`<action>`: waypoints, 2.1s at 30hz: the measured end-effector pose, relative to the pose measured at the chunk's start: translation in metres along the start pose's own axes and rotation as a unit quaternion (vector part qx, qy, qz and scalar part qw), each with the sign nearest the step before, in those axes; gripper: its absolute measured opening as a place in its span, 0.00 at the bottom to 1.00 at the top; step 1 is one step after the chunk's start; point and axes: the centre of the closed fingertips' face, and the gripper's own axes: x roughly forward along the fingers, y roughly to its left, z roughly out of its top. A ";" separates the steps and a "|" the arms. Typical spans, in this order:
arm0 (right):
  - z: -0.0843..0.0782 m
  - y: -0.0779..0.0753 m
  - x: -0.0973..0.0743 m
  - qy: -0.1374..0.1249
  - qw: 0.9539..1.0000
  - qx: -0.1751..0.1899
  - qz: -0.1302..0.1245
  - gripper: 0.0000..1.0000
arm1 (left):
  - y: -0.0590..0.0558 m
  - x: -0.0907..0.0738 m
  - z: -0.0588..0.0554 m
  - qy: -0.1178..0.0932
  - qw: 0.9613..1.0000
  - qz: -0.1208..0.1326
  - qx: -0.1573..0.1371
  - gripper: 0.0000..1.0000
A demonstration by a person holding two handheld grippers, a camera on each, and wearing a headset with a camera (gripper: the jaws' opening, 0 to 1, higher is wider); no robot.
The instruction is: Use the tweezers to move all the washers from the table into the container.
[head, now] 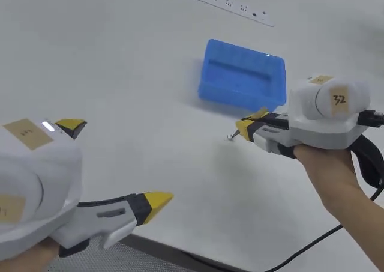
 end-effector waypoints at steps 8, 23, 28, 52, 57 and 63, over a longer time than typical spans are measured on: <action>0.002 -0.003 0.002 0.003 1.000 -0.009 -0.002 0.04 | 0.000 0.003 -0.003 0.005 1.000 0.000 0.026 0.93; 0.002 -0.002 0.002 -0.002 1.000 -0.010 -0.003 0.04 | 0.002 0.004 -0.007 0.012 0.999 0.008 0.042 0.91; 0.003 -0.003 0.002 -0.006 1.000 -0.006 -0.004 0.04 | 0.003 0.004 -0.008 0.016 0.999 0.008 0.044 0.90; 0.017 0.001 -0.015 -0.022 0.999 -0.024 -0.012 0.03 | -0.003 0.007 -0.010 0.019 0.998 -0.004 0.057 0.97; 0.035 0.002 -0.030 -0.040 0.998 -0.035 -0.018 0.03 | -0.007 0.006 -0.006 0.004 0.998 -0.014 0.056 0.99; 0.062 -0.006 -0.045 -0.074 0.996 -0.031 -0.036 0.03 | -0.010 0.006 -0.005 0.000 0.998 -0.019 0.064 0.99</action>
